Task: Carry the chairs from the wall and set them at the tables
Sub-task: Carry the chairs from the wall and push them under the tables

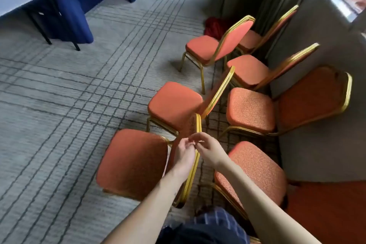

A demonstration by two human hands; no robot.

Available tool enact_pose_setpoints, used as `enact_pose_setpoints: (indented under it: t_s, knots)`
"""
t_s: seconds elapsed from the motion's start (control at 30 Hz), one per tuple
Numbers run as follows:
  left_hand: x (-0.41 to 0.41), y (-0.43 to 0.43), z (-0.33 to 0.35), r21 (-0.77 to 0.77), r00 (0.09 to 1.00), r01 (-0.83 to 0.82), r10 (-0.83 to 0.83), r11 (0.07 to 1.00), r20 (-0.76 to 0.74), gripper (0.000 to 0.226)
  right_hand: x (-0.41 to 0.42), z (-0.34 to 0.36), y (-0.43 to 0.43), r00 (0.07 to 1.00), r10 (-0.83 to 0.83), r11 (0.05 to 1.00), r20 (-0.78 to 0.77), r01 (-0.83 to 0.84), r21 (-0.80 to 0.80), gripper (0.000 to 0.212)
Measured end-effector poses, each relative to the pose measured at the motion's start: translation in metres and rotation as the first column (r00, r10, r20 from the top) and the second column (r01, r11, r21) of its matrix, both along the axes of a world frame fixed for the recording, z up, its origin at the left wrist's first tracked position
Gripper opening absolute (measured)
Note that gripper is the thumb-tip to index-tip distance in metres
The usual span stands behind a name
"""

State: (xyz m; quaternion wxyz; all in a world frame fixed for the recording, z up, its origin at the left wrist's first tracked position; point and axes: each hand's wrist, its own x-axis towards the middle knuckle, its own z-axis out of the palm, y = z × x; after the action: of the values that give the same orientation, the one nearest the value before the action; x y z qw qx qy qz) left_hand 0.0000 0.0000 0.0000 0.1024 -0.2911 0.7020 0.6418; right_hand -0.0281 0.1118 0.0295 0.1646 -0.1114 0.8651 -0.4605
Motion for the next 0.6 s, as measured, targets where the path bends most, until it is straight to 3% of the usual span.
enact_pose_setpoints:
  t_s: [0.13,0.27,0.33,0.43,0.6]
  knots:
    - [-0.013,0.008,-0.013,-0.055,0.987,0.127,-0.12,0.99,0.109,0.033,-0.039,-0.022,0.02,0.96,0.27,0.929,-0.07,-0.241,0.28,0.049]
    - [-0.022,0.021,-0.033,-0.139,0.962,0.191,-0.157,0.972,0.225,0.079,-0.078,-0.049,0.032,0.829,0.557,0.753,-0.059,-0.473,0.457,0.073]
    - [-0.024,0.028,-0.03,-0.235,0.959,0.205,-0.147,0.95,0.242,0.088,-0.092,-0.058,0.032,0.746,0.664,0.66,-0.05,-0.553,0.508,0.073]
    - [-0.03,0.035,-0.031,-0.343,0.939,0.264,-0.159,0.901,0.305,0.075,-0.107,-0.069,0.028,0.629,0.775,0.531,-0.061,-0.595,0.603,0.059]
    - [-0.024,0.033,-0.034,-0.41,0.939,0.206,-0.061,0.888,0.34,0.04,-0.125,-0.084,0.02,0.535,0.835,0.503,-0.127,-0.649,0.571,0.045]
